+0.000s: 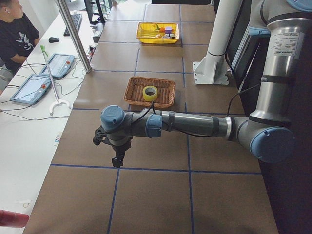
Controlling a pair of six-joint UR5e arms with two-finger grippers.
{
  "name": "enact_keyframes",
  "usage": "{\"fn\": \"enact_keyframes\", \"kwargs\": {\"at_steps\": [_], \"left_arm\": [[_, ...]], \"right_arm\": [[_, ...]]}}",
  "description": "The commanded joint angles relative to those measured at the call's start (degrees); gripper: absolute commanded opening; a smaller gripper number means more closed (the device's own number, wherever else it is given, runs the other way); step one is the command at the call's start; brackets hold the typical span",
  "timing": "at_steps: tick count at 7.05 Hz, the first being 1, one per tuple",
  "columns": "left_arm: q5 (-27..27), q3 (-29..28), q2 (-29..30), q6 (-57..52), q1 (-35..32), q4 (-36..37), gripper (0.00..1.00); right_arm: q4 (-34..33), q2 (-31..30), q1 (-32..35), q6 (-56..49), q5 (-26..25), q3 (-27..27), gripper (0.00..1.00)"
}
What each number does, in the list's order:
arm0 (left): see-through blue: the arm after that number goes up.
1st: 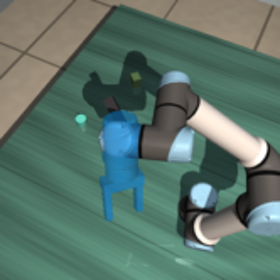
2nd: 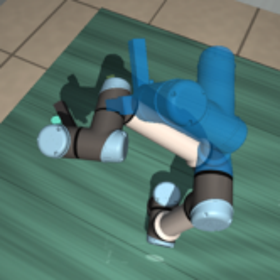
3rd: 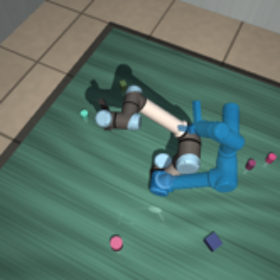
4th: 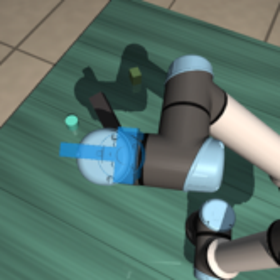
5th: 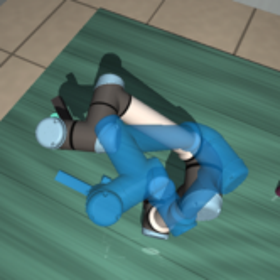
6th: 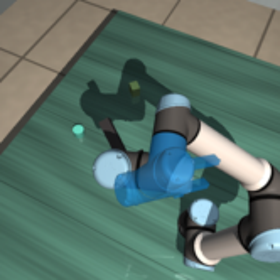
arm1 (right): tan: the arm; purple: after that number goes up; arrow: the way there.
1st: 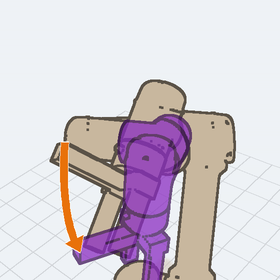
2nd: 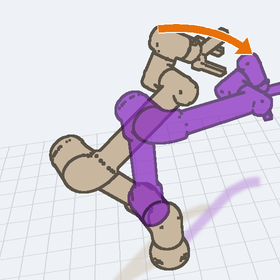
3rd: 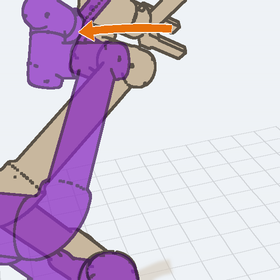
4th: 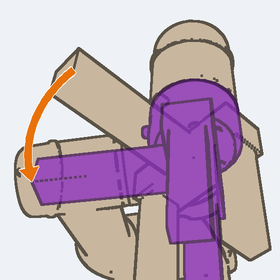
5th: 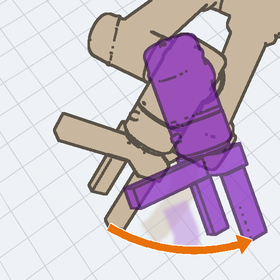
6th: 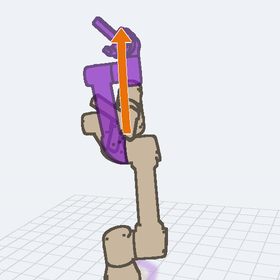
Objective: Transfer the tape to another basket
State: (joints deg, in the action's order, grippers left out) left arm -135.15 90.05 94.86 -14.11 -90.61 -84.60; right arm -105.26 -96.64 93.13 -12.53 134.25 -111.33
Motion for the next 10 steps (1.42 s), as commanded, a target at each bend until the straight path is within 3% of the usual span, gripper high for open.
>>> {"fn": "enact_keyframes", "kwargs": {"at_steps": [1,3,4,10], "left_arm": [[-0.1,2.0,-0.2,-0.5,0.0,8.5,1.0],[-0.2,10.4,-3.0,-0.3,0.0,14.9,1.0],[-0.2,12.3,-4.5,-0.2,0.2,14.7,1.0],[-0.3,12.1,-7.1,-0.6,0.3,12.7,1.0]], "right_arm": [[-3.4,-1.5,0.4,-1.7,0.5,-0.7,1.0],[-2.9,-1.5,0.1,-1.7,0.3,0.1,1.0],[-2.8,-1.6,0.1,-2.0,0.5,0.1,1.0],[-2.6,-1.4,-0.9,-1.0,0.7,2.1,1.0]]}}
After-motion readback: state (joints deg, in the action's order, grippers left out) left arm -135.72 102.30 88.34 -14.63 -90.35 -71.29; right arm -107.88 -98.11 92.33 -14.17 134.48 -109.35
